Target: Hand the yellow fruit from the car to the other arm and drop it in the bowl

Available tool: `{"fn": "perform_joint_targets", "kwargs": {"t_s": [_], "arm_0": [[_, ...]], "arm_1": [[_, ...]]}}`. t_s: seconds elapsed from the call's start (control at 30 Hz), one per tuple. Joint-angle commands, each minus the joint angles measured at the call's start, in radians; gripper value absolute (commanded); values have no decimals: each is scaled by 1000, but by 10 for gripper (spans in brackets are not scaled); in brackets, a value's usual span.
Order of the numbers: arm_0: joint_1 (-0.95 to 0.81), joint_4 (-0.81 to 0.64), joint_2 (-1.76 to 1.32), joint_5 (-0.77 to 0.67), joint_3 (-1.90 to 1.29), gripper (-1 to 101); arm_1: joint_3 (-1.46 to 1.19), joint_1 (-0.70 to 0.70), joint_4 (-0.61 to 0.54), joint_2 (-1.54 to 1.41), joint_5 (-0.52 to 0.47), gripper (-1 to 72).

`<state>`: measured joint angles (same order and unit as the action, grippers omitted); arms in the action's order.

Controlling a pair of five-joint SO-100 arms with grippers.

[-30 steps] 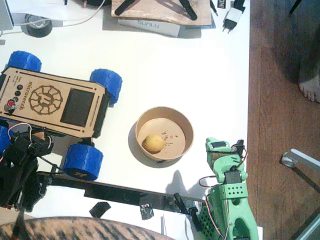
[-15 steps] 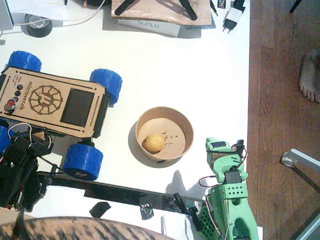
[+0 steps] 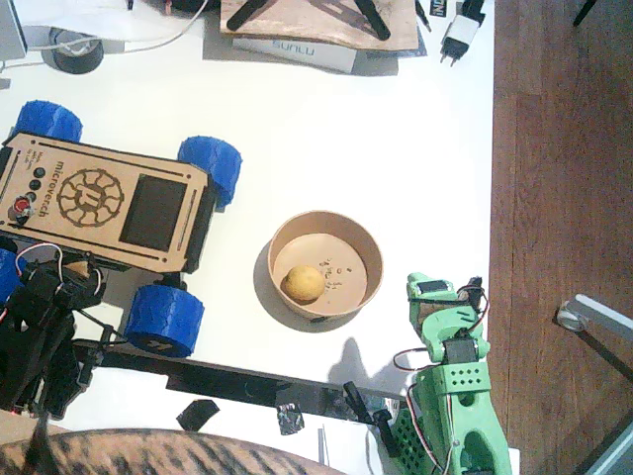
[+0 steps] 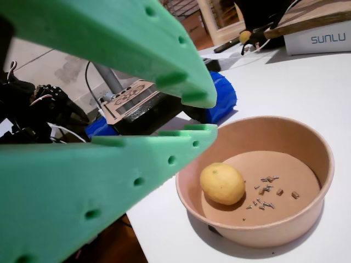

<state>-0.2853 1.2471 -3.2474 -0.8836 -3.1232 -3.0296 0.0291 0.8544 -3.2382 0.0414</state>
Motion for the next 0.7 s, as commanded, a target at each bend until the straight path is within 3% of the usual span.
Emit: {"fn": "perform_joint_targets", "kwargs": {"t_s": [0.0,0.67], "arm_0": [[3,38,-3,2,-31,2],[3,40,-6,2,-31,2]], "arm_1": [[3,2,0,-9,18,0],[3,2,-2,-9,12,0]]}}
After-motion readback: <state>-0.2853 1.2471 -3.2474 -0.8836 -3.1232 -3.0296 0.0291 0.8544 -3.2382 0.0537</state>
